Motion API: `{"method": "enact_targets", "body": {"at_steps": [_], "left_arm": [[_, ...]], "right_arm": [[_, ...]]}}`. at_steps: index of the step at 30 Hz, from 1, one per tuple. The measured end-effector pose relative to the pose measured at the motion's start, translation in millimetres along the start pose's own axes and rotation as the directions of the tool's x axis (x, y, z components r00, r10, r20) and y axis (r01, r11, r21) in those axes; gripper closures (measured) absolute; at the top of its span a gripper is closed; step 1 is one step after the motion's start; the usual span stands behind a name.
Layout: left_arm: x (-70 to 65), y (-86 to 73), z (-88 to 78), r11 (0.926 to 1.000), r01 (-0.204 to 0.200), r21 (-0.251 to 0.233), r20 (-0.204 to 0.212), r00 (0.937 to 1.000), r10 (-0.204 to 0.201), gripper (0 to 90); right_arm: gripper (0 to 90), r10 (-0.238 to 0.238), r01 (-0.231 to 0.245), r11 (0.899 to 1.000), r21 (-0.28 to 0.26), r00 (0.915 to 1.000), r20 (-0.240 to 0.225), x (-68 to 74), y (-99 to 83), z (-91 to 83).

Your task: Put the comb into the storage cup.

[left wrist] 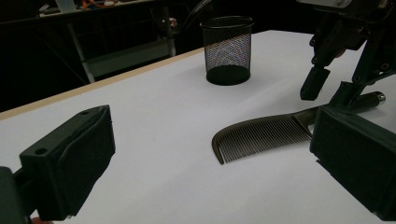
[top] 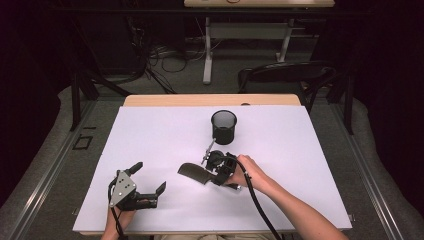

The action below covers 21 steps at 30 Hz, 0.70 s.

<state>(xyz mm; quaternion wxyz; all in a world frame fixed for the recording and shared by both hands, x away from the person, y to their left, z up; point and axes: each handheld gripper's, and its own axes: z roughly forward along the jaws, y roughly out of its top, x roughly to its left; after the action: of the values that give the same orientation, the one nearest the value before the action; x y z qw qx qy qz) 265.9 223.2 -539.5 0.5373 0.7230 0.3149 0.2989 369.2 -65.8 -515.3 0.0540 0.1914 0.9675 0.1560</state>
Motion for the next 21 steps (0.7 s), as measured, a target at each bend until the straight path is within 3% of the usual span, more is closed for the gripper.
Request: {"method": "enact_targets", "body": {"at_steps": [11, 21], "left_arm": [[0.4, 0.0, 0.0, 1.0, 0.0, 0.004, 0.004, 1.0, 0.0, 0.1], [0.4, -0.2, 0.3, 1.0, 0.0, 0.003, 0.0, 1.0, 0.0, 0.2]], "right_arm": [[66.4, -0.004, 0.004, 0.999, 0.049, 1.0, -0.003, -3.3, 5.2, 11.9], [71.8, 0.012, -0.011, 0.998, 0.054, 0.9998, -0.014, -4.6, 5.9, 17.9]]}}
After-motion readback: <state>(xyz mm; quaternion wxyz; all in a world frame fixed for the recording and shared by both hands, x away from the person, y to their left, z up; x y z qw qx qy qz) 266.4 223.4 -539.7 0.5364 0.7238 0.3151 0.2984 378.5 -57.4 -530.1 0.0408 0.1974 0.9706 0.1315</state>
